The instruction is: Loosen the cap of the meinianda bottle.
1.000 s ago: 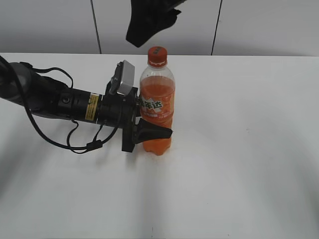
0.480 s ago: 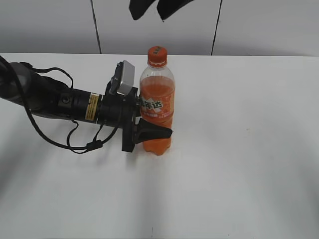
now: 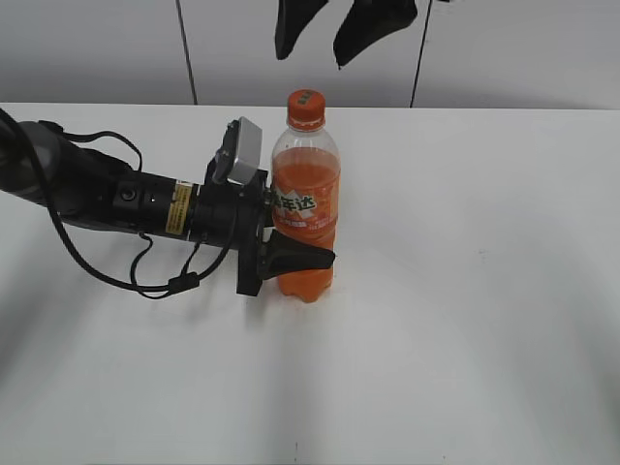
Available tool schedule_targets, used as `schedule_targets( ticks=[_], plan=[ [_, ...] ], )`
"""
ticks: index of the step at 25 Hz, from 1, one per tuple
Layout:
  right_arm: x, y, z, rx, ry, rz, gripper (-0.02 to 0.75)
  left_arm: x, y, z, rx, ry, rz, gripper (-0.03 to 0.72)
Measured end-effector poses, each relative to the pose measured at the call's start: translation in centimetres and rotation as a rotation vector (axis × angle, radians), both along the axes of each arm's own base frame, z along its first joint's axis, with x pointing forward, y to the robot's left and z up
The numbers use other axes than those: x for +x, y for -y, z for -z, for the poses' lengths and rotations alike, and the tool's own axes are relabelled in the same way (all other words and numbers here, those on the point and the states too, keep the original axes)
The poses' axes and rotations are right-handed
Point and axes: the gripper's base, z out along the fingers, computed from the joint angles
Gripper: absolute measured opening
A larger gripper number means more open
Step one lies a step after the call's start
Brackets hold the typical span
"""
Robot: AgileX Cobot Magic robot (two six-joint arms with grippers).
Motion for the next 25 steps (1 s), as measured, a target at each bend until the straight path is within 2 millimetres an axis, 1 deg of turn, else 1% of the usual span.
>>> schedule_targets(
  ticks=[14, 25],
  plan=[
    [1.3, -1.1, 3.3, -0.043, -0.072, 0.028, 0.417, 0.0, 0.0, 0.0, -0.001, 0.0, -0.002, 0.398],
    [1.3, -1.1, 3.3, -0.042, -0.072, 0.029, 0.417, 0.0, 0.0, 0.0, 0.0, 0.0, -0.002, 0.398]
  ],
)
